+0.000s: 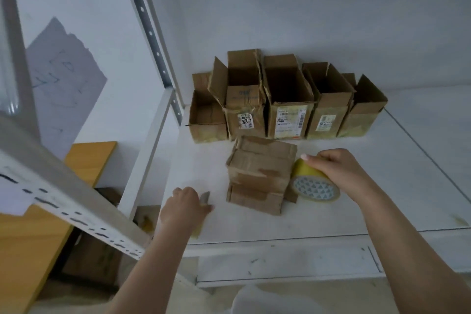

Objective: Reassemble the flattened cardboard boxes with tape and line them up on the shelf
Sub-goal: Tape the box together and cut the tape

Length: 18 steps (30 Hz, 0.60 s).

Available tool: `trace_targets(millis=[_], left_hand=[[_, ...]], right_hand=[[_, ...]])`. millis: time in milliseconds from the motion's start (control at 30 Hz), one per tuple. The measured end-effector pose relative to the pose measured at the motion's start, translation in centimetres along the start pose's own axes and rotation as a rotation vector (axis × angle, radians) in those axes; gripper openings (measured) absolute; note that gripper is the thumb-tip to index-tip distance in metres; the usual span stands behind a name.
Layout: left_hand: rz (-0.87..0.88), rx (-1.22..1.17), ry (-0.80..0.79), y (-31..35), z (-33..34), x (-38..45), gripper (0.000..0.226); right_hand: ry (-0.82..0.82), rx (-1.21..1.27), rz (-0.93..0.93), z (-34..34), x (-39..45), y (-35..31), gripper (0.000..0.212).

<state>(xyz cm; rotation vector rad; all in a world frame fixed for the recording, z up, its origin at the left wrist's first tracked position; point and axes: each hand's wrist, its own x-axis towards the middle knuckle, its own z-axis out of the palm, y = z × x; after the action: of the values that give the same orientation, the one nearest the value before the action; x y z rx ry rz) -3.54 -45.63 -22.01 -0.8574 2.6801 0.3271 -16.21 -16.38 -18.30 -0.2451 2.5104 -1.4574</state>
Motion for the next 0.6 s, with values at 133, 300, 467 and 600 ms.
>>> trace_targets(millis=[133,300,467,600], left_hand=[[-0.024,-0.02,0.051,-0.3,1.5,-0.6,0.03],[-0.003,-0.379,0.104,-0.1,-0.2,-1.2,0.008],[0.573,-0.869,0.285,5.2,-5.9,-2.9,0.009],[0.84,-0.665,-0.042,11.8,-7.5,-2.5,0.028]], right_hand=[[-0.008,-0.005,0.019,0.0,0.2,0.4,0.05],[-0.027,-0.005,0.019,0.1,-0.2,0.3,0.051],[-0.061,0.041,0.037,0.3,-0.8,0.2,0.051],[-0.146,0.121,0.058,0.2,-1.1,0.4,0.04]])
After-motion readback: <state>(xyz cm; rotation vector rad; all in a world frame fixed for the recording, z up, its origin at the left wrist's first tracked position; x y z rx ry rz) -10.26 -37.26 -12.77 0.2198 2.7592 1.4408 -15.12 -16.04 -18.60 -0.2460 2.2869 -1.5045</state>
